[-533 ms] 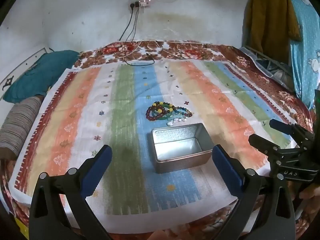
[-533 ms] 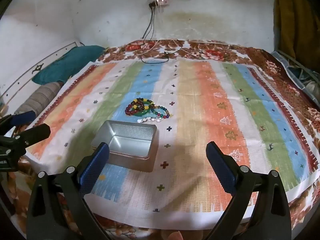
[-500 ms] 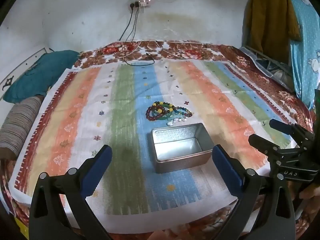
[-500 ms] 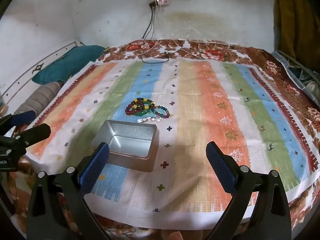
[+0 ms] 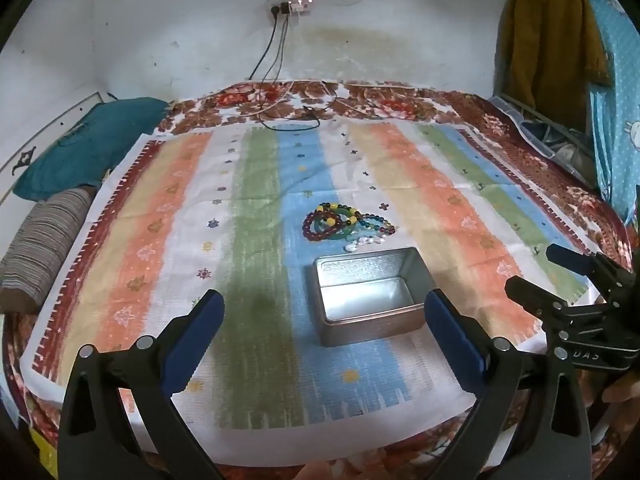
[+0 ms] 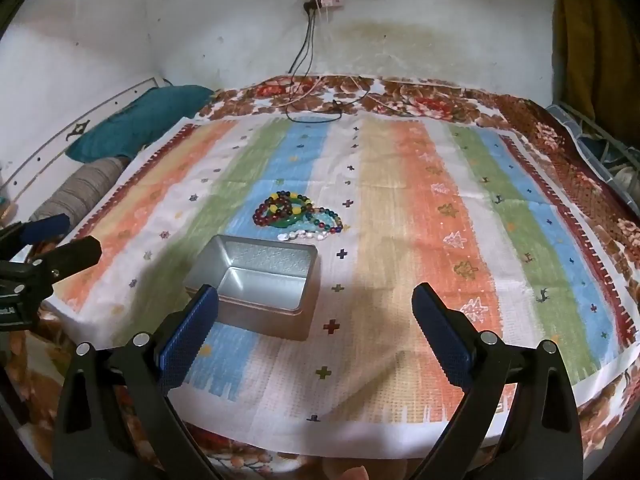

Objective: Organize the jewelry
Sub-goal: 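Move both tools toward the bracelet pile beside the silver tin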

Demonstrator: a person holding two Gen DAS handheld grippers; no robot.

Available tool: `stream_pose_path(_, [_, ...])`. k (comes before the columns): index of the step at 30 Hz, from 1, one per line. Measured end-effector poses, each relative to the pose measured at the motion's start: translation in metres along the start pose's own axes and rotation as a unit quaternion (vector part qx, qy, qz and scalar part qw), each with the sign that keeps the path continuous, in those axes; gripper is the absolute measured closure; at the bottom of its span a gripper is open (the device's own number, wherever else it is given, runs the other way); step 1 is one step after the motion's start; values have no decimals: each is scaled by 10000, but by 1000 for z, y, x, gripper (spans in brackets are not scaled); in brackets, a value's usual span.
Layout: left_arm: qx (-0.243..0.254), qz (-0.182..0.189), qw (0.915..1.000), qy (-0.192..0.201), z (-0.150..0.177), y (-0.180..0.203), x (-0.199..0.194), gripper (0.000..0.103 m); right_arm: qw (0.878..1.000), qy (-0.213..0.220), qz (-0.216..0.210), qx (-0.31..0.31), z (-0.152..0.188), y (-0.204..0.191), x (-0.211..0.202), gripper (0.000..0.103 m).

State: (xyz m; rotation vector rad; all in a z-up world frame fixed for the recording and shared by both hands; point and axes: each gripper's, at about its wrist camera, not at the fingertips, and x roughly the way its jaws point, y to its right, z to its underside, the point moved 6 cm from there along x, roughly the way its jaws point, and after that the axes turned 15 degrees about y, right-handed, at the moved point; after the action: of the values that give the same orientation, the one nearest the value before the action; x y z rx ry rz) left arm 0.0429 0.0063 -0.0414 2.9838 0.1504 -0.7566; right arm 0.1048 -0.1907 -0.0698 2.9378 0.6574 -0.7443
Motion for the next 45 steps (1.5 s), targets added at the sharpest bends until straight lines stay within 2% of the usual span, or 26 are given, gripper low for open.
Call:
stream_pose_path(16, [20,-8,10000,-18,3,-3,-1,6,9999,-157,-32,22,5,2,4,5])
stream_pose_path(24, [-10,-43,9997,-243,8,-3,9,5,9995,-323,-27,-16,8,1,11,5])
stream_pose_path(45, [208,-131,9990,-384,7,2,21,5,9993,-342,-92,-141,-3,-3,23,5])
